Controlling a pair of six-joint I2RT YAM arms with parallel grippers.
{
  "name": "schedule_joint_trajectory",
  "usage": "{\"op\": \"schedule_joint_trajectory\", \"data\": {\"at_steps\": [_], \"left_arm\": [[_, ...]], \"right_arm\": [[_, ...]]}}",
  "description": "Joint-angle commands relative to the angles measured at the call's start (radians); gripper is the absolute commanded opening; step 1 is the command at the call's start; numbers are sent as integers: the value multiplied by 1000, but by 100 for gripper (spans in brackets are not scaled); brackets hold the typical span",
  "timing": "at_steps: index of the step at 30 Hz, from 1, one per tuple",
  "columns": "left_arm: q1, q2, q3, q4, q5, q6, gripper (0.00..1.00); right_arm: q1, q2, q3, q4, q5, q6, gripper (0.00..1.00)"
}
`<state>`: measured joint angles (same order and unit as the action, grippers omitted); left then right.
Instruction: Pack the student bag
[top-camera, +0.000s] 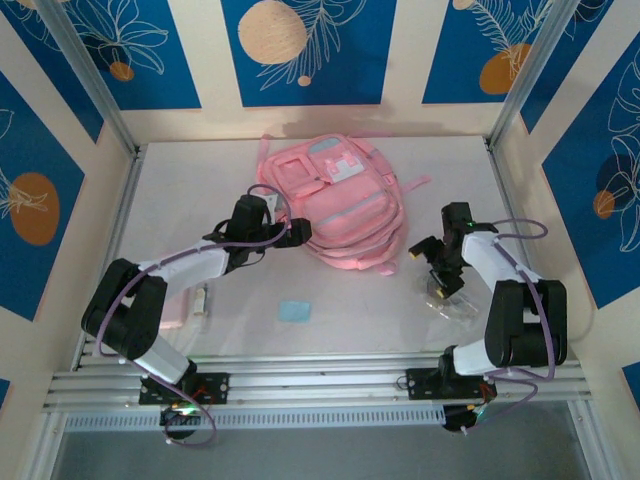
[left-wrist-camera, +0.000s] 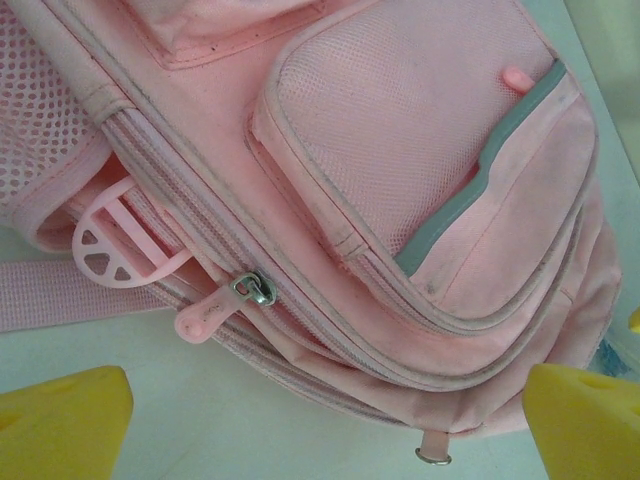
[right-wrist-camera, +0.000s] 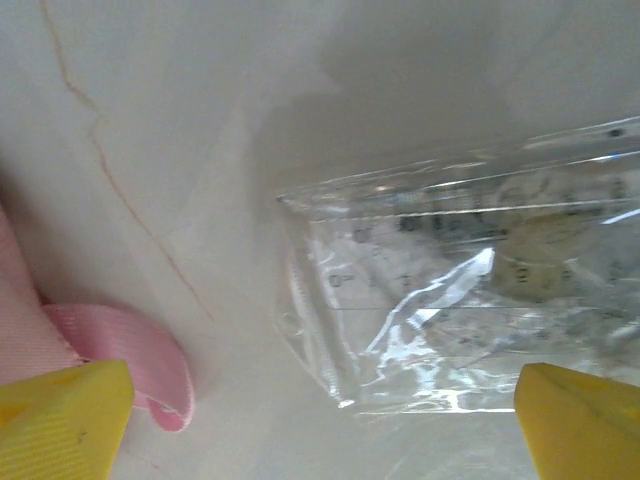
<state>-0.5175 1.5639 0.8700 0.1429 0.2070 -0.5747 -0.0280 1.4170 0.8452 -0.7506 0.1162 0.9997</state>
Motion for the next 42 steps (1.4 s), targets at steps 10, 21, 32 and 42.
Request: {"op": "schedule_joint_trajectory", "data": {"at_steps": [10,21,32,42], "left_arm": [[-6,-12,-9,41,43,-16,99],[-7,14,9,54,68,-28,98],[-7,1,18,43,75,-22,98],[-7,-18,-11,34,72,-27,98]], "right_arm": [[-196,-72,-139,-23,-29,-77,99],[-127,4,-136,65,-84,-194,100],[154,-27,14,-40,-71,-82,99],[138,70,129,-72,15,-616,98]]}}
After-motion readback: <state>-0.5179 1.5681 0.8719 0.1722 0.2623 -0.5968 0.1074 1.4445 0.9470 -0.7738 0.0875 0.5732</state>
